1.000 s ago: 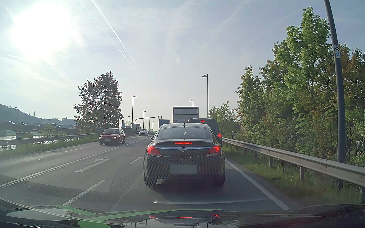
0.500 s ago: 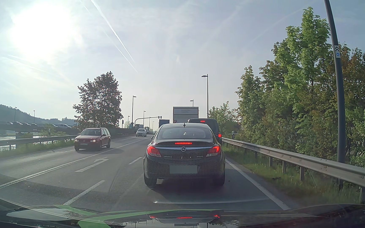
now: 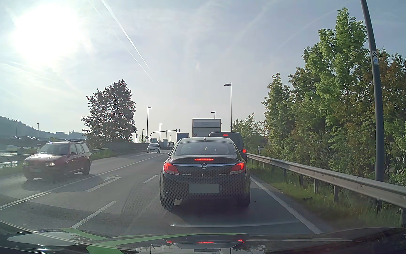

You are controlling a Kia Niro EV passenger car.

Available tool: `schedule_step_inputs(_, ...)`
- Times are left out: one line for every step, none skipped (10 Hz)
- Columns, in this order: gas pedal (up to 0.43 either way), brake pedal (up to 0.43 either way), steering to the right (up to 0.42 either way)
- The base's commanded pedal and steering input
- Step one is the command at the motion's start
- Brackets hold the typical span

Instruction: Follow the waypoints while adhering to traffic rules and regulations

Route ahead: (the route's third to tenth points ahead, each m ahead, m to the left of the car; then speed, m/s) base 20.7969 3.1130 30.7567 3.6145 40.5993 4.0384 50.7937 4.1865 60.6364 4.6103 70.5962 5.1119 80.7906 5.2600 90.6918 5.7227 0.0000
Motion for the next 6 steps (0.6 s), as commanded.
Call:
schedule_step_inputs(0.000,0.268,0.000)
schedule_step_inputs(0.000,0.268,0.000)
schedule_step_inputs(0.000,0.268,0.000)
schedule_step_inputs(0.000,0.268,0.000)
schedule_step_inputs(0.000,0.268,0.000)
schedule_step_inputs(0.000,0.268,0.000)
